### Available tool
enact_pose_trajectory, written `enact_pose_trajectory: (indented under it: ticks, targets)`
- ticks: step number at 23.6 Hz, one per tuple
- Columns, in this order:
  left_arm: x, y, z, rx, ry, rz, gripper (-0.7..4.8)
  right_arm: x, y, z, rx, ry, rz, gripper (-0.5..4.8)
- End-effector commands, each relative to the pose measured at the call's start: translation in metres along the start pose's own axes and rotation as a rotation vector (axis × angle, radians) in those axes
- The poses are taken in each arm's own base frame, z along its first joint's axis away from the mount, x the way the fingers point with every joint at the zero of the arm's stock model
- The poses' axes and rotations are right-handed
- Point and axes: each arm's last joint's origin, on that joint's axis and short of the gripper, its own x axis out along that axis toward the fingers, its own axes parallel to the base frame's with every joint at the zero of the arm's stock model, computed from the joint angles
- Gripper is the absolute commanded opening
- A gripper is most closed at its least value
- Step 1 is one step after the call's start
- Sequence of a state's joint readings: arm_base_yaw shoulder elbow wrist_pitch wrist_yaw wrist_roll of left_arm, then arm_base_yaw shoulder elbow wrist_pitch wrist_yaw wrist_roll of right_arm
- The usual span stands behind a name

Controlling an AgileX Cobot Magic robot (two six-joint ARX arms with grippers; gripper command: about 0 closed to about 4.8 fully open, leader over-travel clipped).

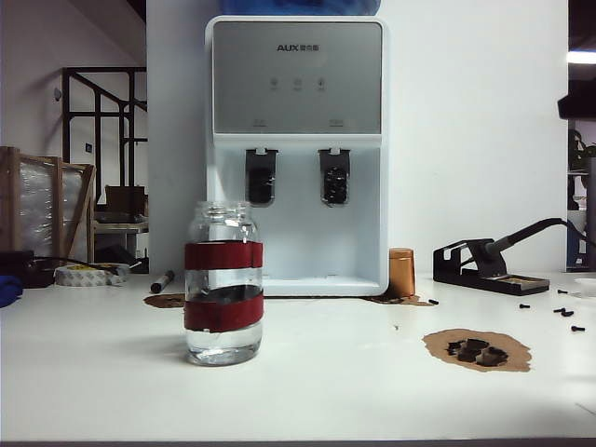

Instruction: Pick up the water bottle with two loops of red belts, then reach the front water dispenser and gently press the gray-black baffle horizontally to get a little water.

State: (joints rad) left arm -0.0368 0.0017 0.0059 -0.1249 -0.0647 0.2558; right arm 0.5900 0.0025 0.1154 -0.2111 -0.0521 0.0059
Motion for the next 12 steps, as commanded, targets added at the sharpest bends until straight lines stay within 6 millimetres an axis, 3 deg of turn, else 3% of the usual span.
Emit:
enact_pose_trajectory:
  ticks: [1, 12]
  targets:
    - [0.0001, 0.0002, 0.0000, 0.005, -0.004, 0.002, 0.00, 0.0000, 0.0000, 0.0010, -0.002, -0.010, -0.001, -0.01]
    - [0.0001, 0.0002, 0.0000, 0.005, -0.004, 0.002, 0.00, 0.0000, 0.0000, 0.0010, 0.004, -0.010, 0.000, -0.01]
